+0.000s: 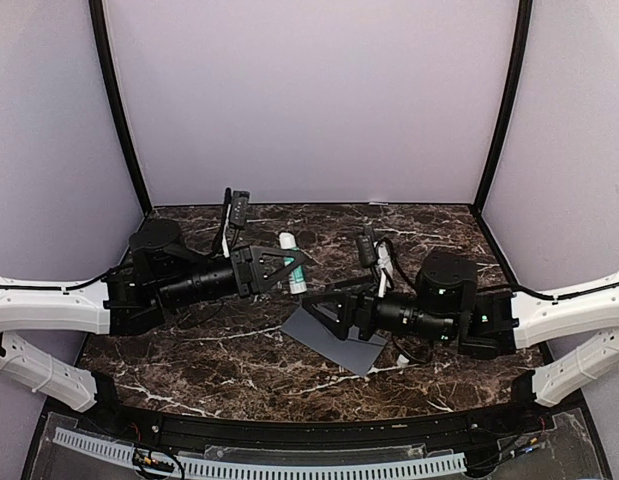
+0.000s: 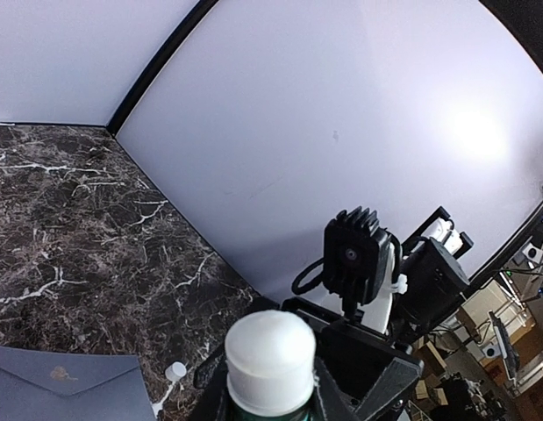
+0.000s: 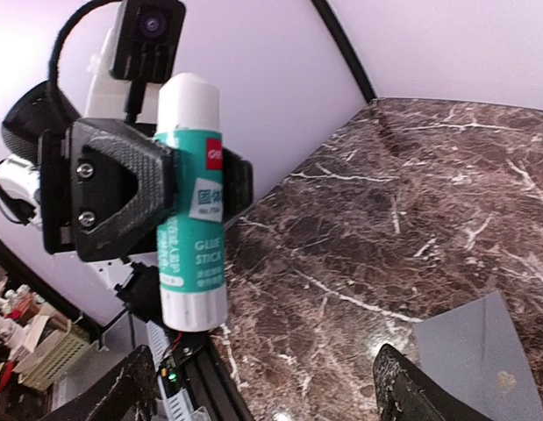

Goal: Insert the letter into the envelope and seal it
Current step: Screw the solid glue.

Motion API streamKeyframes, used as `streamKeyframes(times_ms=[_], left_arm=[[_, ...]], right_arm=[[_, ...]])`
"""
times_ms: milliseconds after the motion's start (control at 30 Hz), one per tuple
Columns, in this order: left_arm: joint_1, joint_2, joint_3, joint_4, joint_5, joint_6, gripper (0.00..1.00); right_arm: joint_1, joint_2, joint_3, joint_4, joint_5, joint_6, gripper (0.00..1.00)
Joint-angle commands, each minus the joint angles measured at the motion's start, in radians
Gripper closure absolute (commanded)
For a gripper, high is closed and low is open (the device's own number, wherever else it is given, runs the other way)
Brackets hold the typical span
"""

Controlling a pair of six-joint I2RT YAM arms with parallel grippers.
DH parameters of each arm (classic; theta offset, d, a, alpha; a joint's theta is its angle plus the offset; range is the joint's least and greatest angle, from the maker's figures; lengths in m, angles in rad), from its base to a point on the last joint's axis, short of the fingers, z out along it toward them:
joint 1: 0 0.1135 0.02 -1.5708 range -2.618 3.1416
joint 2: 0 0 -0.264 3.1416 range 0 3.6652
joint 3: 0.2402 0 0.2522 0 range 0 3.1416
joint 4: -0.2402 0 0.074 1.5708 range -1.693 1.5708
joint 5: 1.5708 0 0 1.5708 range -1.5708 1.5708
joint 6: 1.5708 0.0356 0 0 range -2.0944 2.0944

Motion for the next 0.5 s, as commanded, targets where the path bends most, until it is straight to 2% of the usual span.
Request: streamKeyframes(times_ms=[0,200,467], left_arm=[[0.017,-0.022,-0.030,0.165,0.115,-0.031,1.00],[0.018,0.004,-0.034,0.311,0.286,-0.018,1.00],[0.018,0.038,-0.027,0.419,0.411,-0.044,1.00]], right_arm=[[-0.033,-0.013,-0.036,0.236,-0.307,-0.007,0.16],[-0.042,0.025,-0.040,0.387,-0.407,0.036,0.16],[-0.041,0.068,-0.003,0.434,-0.460,0.051,0.43]])
